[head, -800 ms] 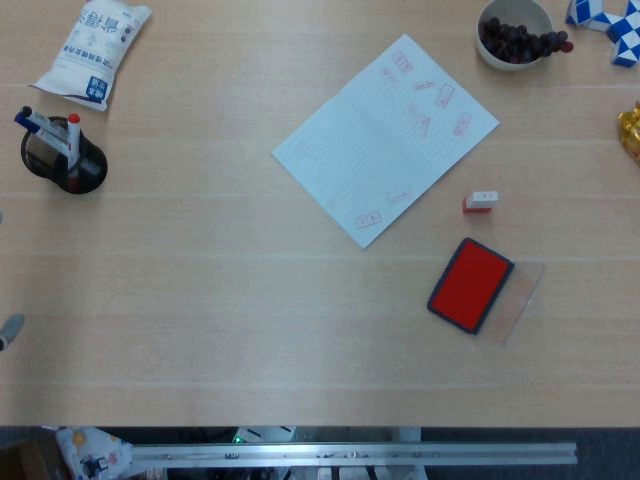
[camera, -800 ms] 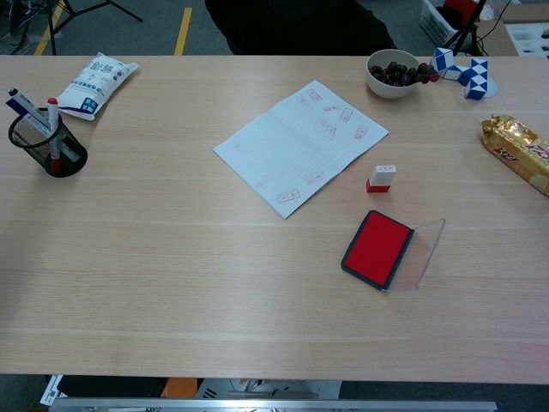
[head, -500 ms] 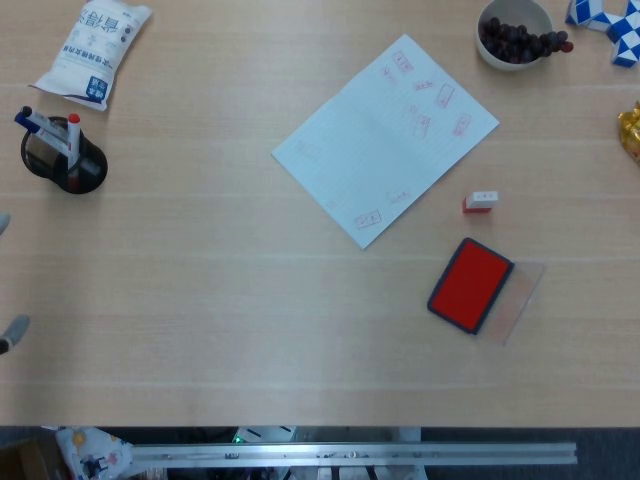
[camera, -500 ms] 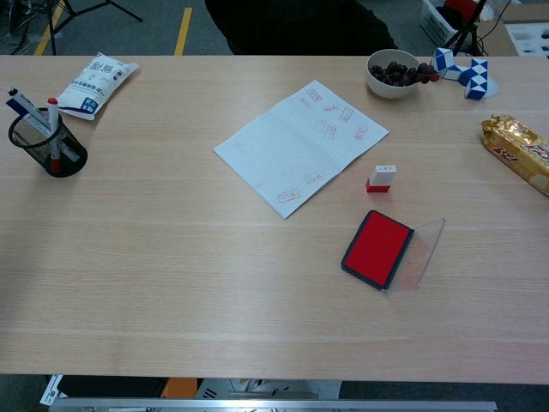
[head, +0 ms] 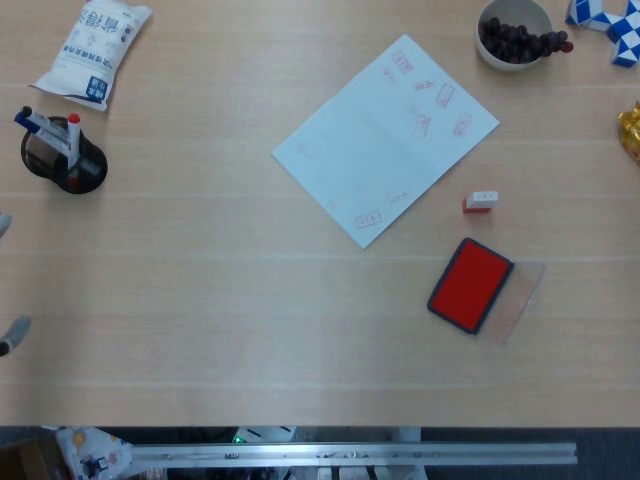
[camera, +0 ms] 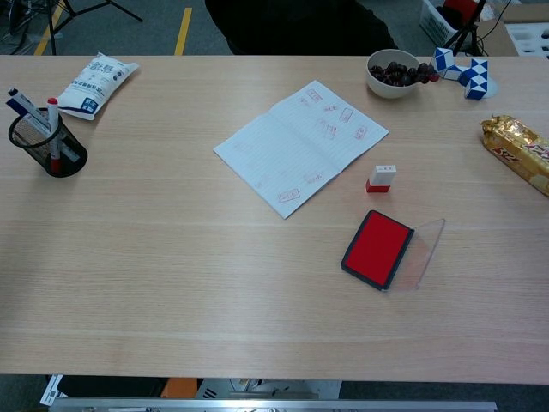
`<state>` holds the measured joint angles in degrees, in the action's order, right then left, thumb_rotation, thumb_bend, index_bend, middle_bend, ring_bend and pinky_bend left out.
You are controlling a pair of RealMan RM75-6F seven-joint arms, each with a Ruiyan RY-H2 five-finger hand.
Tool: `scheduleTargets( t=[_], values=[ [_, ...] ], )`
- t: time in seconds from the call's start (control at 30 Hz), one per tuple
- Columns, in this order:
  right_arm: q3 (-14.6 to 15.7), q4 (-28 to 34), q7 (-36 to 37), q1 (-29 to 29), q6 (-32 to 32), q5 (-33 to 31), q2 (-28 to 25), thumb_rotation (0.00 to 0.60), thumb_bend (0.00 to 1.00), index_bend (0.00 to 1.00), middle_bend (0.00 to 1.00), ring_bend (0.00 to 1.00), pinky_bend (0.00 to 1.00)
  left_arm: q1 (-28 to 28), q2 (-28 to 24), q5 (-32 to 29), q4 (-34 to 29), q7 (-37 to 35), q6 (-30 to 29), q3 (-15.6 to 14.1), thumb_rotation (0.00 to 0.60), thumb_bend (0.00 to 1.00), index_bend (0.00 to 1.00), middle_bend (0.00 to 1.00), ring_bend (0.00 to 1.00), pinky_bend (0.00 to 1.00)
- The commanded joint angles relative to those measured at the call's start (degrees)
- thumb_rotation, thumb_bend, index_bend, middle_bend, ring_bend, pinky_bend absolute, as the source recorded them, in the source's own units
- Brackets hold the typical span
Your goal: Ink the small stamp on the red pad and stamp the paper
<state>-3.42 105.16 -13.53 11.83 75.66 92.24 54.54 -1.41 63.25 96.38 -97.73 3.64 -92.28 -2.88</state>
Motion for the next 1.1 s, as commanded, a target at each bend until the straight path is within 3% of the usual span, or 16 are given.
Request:
scheduleTargets(
  t=[0.03, 0.3, 0.5, 0.63, 1.1],
  values=[
    [-1.0, 2.0, -3.0, 2.8, -3.6, -1.4, 1.8, 0.600, 0.35, 0.57, 0.49, 0.42, 0.35, 0.0, -0.1, 0.0, 0.0, -0.2, -0.1, 0.0, 0.600, 0.12, 0.00, 0.12, 0.13, 0.09],
    [-2.8, 2.4, -10.0, 9.1, -12.3, -7.5, 8.2, 0.600, 0.35, 0.57, 0.44, 0.37, 0.35, -0.2, -0.1, -0.2, 0.4, -0.6, -0.2, 0.0, 0.600, 0.12, 0.00, 0.12, 0.13, 0.09],
    [-3.8, 0.5, -16.2, 12.9, -16.6, -13.7, 13.8, 0.600, 0.31, 0.46, 0.39, 0.31, 0.35, -0.2, 0.0, -0.7, 0.8, -0.7, 0.0, 0.0, 0.600, 0.12, 0.00, 0.12, 0.13, 0.09],
    [-4.2, -0.7, -19.0, 14.8, -17.6, -16.5, 16.8, 0.600, 0.28, 0.42, 0.37, 0.30, 0.35, -0.2, 0.0, -0.8, 0.9, -0.9, 0.0, 0.1, 0.600, 0.12, 0.00, 0.12, 0.13, 0.09],
    [-4.5, -9.4, -30.1, 21.5, -20.2, -30.1, 26.5, 0.600, 0.28, 0.42, 0.37, 0.30, 0.35, 0.0, 0.1, -1.2, 0.8, -0.7, 0.6, 0.2, 0.600, 0.12, 0.00, 0.12, 0.13, 0.09]
  ],
)
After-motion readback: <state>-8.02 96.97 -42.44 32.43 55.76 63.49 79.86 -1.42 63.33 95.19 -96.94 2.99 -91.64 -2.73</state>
